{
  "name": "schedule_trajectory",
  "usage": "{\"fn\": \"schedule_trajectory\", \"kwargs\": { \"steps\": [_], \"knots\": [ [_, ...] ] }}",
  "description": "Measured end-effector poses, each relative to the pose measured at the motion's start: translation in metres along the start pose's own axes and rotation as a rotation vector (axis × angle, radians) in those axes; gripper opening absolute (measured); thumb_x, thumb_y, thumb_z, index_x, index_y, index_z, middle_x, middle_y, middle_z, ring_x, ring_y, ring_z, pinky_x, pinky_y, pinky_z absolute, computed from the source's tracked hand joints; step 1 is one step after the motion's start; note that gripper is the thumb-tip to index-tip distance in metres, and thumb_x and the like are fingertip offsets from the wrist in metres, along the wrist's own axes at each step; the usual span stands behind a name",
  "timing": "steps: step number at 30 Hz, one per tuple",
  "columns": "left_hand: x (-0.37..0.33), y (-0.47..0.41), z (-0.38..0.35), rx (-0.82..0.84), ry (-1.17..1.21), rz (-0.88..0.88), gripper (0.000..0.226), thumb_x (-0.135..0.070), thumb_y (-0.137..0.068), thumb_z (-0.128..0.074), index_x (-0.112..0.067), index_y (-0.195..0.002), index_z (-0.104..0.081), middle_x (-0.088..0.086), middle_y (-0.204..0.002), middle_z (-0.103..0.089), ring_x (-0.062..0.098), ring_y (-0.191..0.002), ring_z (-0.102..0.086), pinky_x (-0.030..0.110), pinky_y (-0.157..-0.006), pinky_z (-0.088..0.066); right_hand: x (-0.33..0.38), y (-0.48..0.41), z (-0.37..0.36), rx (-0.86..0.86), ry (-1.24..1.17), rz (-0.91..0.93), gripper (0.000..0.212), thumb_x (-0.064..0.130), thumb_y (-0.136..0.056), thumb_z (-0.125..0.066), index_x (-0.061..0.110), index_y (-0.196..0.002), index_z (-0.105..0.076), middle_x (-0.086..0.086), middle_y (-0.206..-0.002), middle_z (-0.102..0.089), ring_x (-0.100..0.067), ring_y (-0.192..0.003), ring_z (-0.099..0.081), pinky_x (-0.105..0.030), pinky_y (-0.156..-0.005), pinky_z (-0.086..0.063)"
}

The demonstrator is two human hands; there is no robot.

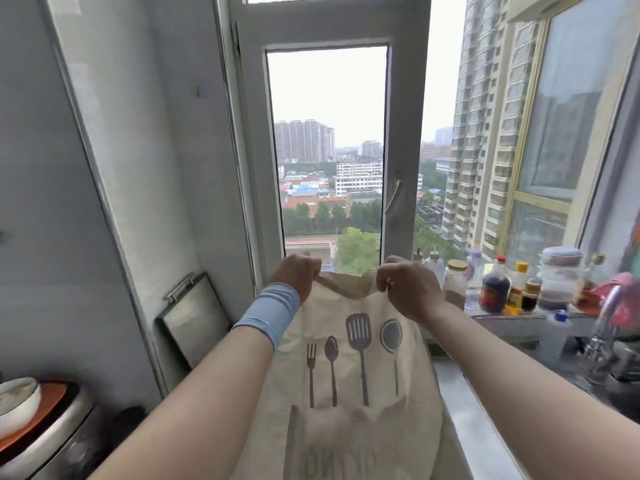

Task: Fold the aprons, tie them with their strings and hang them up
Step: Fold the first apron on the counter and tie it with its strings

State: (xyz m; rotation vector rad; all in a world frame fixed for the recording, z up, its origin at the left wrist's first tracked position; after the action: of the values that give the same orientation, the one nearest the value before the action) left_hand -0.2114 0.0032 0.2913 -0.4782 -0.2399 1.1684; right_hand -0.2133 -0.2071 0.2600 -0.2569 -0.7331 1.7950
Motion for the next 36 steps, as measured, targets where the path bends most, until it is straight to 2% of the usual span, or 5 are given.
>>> {"fn": "schedule_trajectory", "kwargs": {
  "steps": [6,13,22,28,36],
  "knots": [
    [0.016,-0.047,-0.127,0.226,-0.024,0.060,0.035,0.002,-0.091,-0.048,-0.014,-0.115,-0.067,0.003,-0.122,-0.050,0.021,-0.113,-0.056,0.028,-0.096,-0.045,-0.064,-0.016,-0.105,0.274,0.246,0.034,0.045,0.015,-0.088,-0.050,0.022,-0.133,-0.056,0.003,-0.132,-0.054,-0.023,-0.114,-0.057,-0.039,-0.094,-0.039],
    [0.035,-0.083,-0.275,0.541,-0.075,0.082,0.043,-0.015,-0.089,-0.053,-0.009,-0.132,-0.050,0.005,-0.141,-0.036,0.026,-0.131,-0.037,0.036,-0.105,-0.041,-0.141,-0.030,-0.222,0.579,0.391,0.044,0.060,0.031,-0.085,-0.059,0.018,-0.142,-0.044,0.003,-0.141,-0.043,-0.024,-0.121,-0.046,-0.037,-0.095,-0.041],
    [0.046,-0.074,-0.390,0.632,0.064,0.229,0.095,-0.005,-0.086,-0.060,-0.029,-0.154,0.002,-0.004,-0.149,0.042,0.027,-0.148,0.012,0.037,-0.115,-0.030,-0.185,-0.032,-0.348,0.747,-0.215,-0.311,0.070,0.004,-0.082,-0.050,0.002,-0.149,-0.030,-0.011,-0.161,-0.016,-0.028,-0.140,-0.037,-0.033,-0.111,-0.035],
    [0.045,-0.001,-0.443,0.832,0.084,0.308,0.049,-0.017,-0.094,-0.051,-0.024,-0.141,-0.038,0.003,-0.154,-0.016,0.029,-0.134,-0.035,0.038,-0.106,-0.035,-0.187,0.006,-0.414,0.904,-0.181,-0.264,0.090,0.001,-0.079,-0.049,0.025,-0.157,-0.010,-0.007,-0.159,0.030,-0.032,-0.145,-0.026,-0.037,-0.107,-0.039],
    [0.027,0.073,-0.512,1.217,0.216,0.448,0.060,-0.048,-0.093,-0.039,-0.025,-0.148,-0.027,0.001,-0.160,-0.009,0.025,-0.146,-0.011,0.050,-0.114,-0.024,-0.174,0.111,-0.420,0.755,-0.163,-0.433,0.041,0.003,-0.090,-0.044,0.011,-0.130,-0.045,-0.009,-0.125,-0.044,-0.028,-0.116,-0.048,-0.031,-0.084,-0.042]
  ]
}}
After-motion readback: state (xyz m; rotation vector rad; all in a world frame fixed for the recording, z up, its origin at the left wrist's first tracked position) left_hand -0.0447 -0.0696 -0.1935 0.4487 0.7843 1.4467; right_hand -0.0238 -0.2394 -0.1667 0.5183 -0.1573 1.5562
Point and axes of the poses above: each hand's wrist, its own y-axis away from the middle knuckle, its own z-axis out of the back of the hand, x = y × z, the point moved 4 cm from there along -y, towards the middle knuckle
